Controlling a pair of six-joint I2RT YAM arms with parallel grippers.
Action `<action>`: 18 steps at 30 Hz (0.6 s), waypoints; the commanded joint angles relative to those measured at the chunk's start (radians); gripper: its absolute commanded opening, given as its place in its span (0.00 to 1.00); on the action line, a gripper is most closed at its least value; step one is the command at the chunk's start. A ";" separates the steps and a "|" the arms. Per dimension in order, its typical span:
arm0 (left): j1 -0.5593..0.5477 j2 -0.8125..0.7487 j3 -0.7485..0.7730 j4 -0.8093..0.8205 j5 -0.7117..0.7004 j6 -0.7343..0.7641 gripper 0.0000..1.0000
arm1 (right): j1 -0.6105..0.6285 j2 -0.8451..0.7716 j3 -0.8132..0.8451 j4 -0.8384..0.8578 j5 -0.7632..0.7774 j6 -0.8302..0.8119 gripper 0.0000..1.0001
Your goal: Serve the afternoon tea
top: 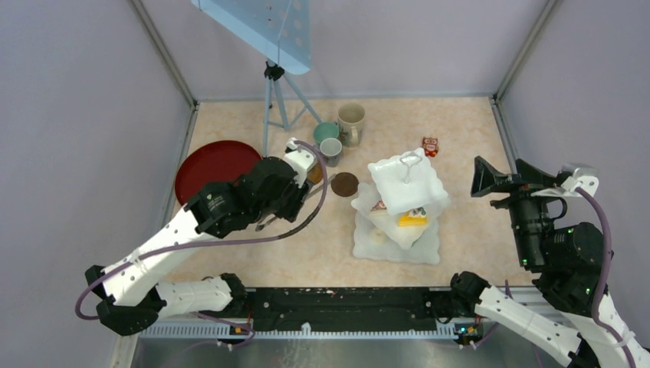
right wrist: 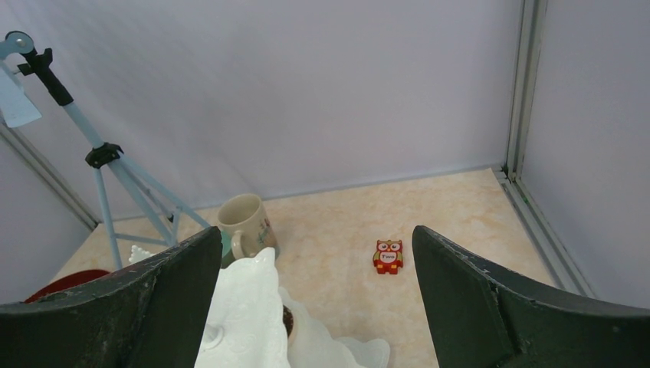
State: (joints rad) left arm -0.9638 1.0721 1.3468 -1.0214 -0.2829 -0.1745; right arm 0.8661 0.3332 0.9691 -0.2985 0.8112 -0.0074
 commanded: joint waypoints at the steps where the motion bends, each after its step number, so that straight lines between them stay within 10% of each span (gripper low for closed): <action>1: 0.118 0.004 0.023 -0.027 -0.153 -0.049 0.56 | 0.010 -0.012 -0.003 0.024 -0.013 -0.012 0.92; 6: 0.496 -0.012 -0.021 0.019 -0.035 0.020 0.54 | 0.011 -0.012 -0.032 0.049 -0.019 -0.037 0.92; 18: 0.835 0.119 -0.103 -0.011 0.122 -0.062 0.53 | 0.011 0.007 -0.100 0.055 -0.160 -0.005 0.92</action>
State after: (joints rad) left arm -0.1921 1.1709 1.2648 -1.0405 -0.2462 -0.1902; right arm 0.8669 0.3386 0.8749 -0.2741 0.7082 -0.0177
